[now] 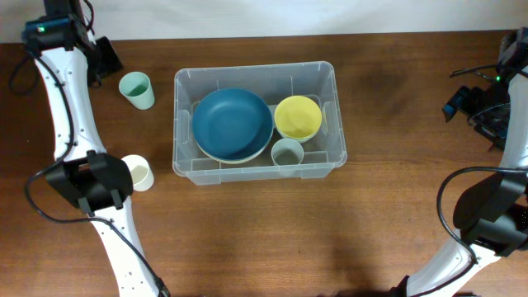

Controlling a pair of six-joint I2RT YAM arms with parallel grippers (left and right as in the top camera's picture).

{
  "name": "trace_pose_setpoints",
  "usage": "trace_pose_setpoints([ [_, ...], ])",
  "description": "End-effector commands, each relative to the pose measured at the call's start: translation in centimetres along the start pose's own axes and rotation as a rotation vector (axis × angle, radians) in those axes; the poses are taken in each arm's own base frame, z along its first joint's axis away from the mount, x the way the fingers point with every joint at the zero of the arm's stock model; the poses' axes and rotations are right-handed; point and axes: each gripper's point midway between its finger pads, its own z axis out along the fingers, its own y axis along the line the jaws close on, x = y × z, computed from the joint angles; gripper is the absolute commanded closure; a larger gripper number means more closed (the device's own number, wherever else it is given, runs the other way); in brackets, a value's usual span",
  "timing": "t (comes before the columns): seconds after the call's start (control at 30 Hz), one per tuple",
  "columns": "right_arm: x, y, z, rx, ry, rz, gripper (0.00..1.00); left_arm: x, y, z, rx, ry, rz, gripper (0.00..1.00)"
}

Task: Pack container
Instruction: 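Lower the left gripper and grasp the mint-green cup rim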

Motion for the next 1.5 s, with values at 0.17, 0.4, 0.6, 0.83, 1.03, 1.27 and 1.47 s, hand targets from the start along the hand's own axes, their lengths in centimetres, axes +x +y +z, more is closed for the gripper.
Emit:
trace_pose_setpoints([
  [0.17,-0.1,-0.4,0.2,0.017,-0.001,0.01,0.01,3.3,0.3,6.9,-0.013,0.16,0.011,0.45],
  [0.4,-0.1,-0.4,0.2,0.017,0.0,0.01,0.01,3.3,0.3,8.1,-0.013,0.161,0.011,0.45],
  [0.6,-0.1,-0.4,0.2,0.017,-0.001,0.01,0.01,3.5,0.4,8.7,-0.015,0.167,0.01,0.63],
  [0.83,-0.1,-0.4,0.2,0.017,-0.001,0.01,0.01,4.0,0.5,9.4,-0.019,0.185,0.01,0.77],
  [1.03,-0.1,-0.4,0.2,0.017,0.0,0.01,0.01,4.1,0.5,9.7,-0.019,0.189,0.01,0.79],
  [1.27,-0.1,-0.4,0.2,0.017,0.0,0.01,0.01,5.2,0.1,11.4,0.008,0.234,0.007,0.82],
  [1.47,-0.1,-0.4,0.2,0.017,0.0,0.01,0.01,4.9,0.1,11.5,0.009,0.223,0.006,0.99],
])
